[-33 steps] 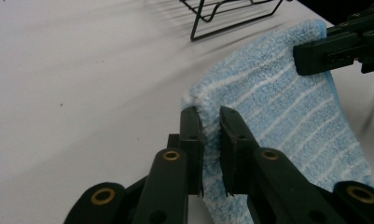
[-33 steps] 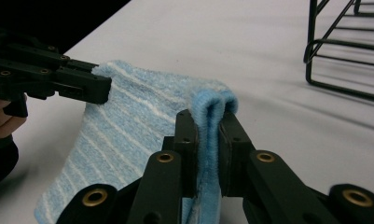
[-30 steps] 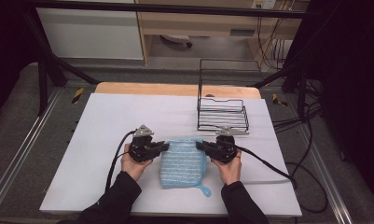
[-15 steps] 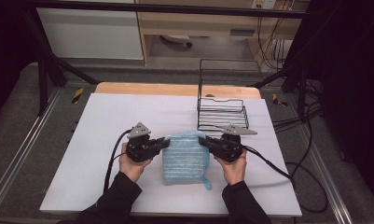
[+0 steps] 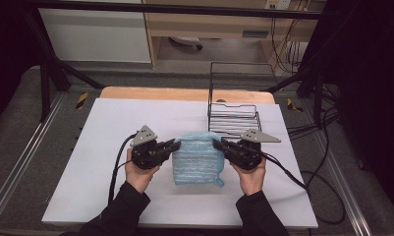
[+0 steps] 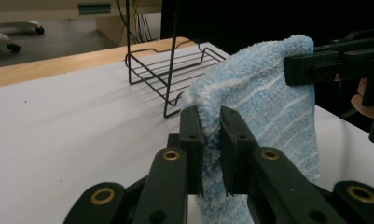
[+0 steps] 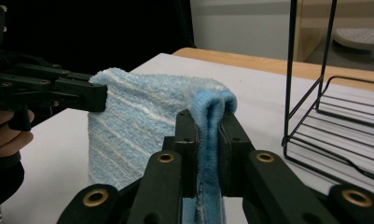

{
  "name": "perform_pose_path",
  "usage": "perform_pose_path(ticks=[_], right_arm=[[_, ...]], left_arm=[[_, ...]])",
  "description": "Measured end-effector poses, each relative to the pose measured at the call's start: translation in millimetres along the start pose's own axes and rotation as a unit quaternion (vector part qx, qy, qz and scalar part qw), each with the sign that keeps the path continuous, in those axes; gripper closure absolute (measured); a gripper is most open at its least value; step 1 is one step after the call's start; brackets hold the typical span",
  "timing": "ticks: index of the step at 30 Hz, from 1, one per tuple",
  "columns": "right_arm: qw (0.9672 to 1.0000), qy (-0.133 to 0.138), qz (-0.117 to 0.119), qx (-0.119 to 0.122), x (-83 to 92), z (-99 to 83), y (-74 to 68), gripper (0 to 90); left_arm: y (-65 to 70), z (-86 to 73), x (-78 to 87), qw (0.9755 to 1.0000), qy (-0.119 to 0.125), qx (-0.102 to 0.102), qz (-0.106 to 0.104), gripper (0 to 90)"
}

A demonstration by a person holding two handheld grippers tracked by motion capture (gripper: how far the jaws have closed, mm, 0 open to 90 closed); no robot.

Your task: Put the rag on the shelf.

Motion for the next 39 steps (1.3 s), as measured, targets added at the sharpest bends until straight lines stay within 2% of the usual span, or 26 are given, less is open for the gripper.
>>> perform_pose_path(ticks=[8, 17, 23, 36, 39], right_arm=[[0.9994, 0.030, -0.017, 0.010, 19.2, 12.2, -2.4, 81.1], [0.9967, 0.065, -0.044, 0.022, 43.6, 27.7, -0.6, 81.1], [0.9938, 0.091, -0.059, 0.024, 60.5, 38.1, 2.0, 81.2], [0.9848, 0.142, -0.093, 0.038, 90.4, 65.7, 6.2, 81.3], [0.9827, 0.151, -0.100, 0.039, 94.8, 73.0, 7.8, 81.2]], left_arm=[[10.6, 19.4, 3.6, 0.9995, 0.028, -0.016, 0.002, 80.1], [20.8, 43.0, -1.3, 0.9981, 0.058, -0.019, -0.007, 80.1], [29.6, 59.5, -4.2, 0.9965, 0.079, -0.025, -0.010, 80.1], [42.3, 100.7, -5.6, 0.9917, 0.122, -0.037, -0.010, 80.1], [43.5, 110.5, -6.3, 0.9905, 0.133, -0.033, -0.012, 80.2]])
Point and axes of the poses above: each handheld gripper's, and its own axes: x roughly backward along the jaws, z roughly out of its top, y roughly to its right, the point moved 5 cm from there along -x, roughly forward along the jaws, and after that the axes turned 11 degrees about -y, right-handed, at the moved point
